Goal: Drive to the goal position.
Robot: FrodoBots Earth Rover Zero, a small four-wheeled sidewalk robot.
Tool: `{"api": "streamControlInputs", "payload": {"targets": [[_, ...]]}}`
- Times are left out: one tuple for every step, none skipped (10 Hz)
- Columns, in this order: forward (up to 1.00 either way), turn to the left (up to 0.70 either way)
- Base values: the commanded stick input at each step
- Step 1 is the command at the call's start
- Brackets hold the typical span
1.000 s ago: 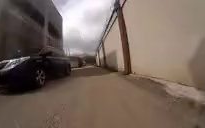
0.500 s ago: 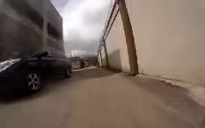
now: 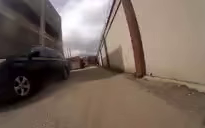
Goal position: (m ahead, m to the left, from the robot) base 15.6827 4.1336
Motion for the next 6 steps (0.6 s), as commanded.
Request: {"api": "streamControlInputs", "payload": {"targets": [[1.0, 0.18], [1.0, 0.27], [1.0, 0.27], [1.0, 0.18], [1.0, 0.03], [1.0, 0.0]]}}
